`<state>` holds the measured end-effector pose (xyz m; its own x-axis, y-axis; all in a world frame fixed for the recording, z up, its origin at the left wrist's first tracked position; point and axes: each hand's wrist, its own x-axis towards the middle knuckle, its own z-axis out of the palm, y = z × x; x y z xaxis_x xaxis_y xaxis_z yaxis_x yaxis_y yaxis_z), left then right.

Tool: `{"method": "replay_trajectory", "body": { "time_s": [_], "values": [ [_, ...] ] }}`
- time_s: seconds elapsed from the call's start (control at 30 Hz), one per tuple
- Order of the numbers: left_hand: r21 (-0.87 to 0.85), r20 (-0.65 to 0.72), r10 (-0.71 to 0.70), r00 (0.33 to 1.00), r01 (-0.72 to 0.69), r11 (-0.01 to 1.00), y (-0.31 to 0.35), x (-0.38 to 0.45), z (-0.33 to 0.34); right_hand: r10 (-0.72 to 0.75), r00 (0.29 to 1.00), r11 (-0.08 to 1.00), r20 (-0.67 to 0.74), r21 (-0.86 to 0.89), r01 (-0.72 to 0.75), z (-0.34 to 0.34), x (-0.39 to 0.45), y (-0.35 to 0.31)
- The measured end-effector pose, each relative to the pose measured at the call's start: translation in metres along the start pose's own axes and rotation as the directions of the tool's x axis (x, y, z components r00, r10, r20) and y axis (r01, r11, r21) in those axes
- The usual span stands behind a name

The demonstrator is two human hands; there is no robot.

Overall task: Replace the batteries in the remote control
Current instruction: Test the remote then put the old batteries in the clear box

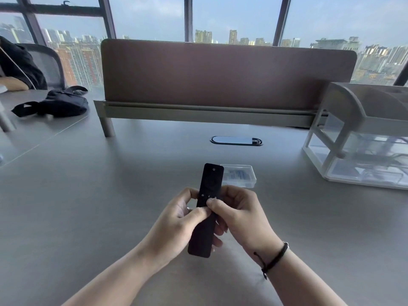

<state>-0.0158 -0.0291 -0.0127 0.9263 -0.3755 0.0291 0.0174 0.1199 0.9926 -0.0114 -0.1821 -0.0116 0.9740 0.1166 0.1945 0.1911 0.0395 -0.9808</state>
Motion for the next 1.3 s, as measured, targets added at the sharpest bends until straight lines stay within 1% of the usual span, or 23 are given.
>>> {"method": "replay_trajectory", "body": {
  "time_s": [0.13, 0.33, 0.43, 0.53, 0.7, 0.8, 0.93, 1.1, 1.3],
  "values": [
    [-0.003, -0.001, 0.003, 1.0, -0.003, 1.0, 0.002, -0.002, -0.001, -0.007, 1.0, 1.0, 0.004, 0.006, 0.007, 0.0, 0.0, -0.003],
    [-0.054, -0.029, 0.002, 1.0, -0.003, 0.999, 0.0, 0.002, -0.001, -0.003, 1.0, 1.0, 0.008, 0.018, 0.003, 0.001, 0.0, -0.001],
    [-0.069, -0.027, 0.006, 1.0, -0.008, 0.998, 0.001, 0.001, -0.001, -0.025, 0.999, 1.0, 0.032, -0.002, 0.025, 0.001, 0.0, -0.002],
    [-0.051, -0.03, 0.002, 1.0, -0.003, 0.999, -0.001, 0.001, -0.003, -0.05, 0.998, 0.999, 0.048, -0.013, 0.05, 0.0, -0.001, -0.005],
    [-0.043, -0.036, 0.011, 0.999, -0.012, 0.999, -0.005, 0.003, -0.005, -0.037, 0.999, 0.999, 0.037, -0.022, 0.038, 0.002, 0.0, -0.002],
    [0.019, -0.074, 0.041, 0.996, -0.04, 0.999, -0.006, 0.005, -0.008, -0.048, 0.999, 0.996, 0.025, -0.068, 0.05, 0.002, 0.0, 0.0],
    [0.013, -0.123, 0.059, 0.991, -0.058, 0.998, -0.004, 0.006, -0.012, -0.057, 0.998, 0.993, 0.025, -0.098, 0.059, 0.005, -0.001, 0.001],
    [-0.008, -0.094, 0.057, 0.994, -0.058, 0.998, -0.005, 0.006, -0.012, -0.049, 0.999, 0.995, 0.018, -0.085, 0.05, 0.005, -0.001, 0.002],
    [0.074, -0.057, 0.13, 0.99, -0.125, 0.989, -0.006, 0.006, -0.011, -0.042, 0.999, 0.995, 0.009, -0.094, 0.042, 0.007, -0.002, 0.0]
  ]
}}
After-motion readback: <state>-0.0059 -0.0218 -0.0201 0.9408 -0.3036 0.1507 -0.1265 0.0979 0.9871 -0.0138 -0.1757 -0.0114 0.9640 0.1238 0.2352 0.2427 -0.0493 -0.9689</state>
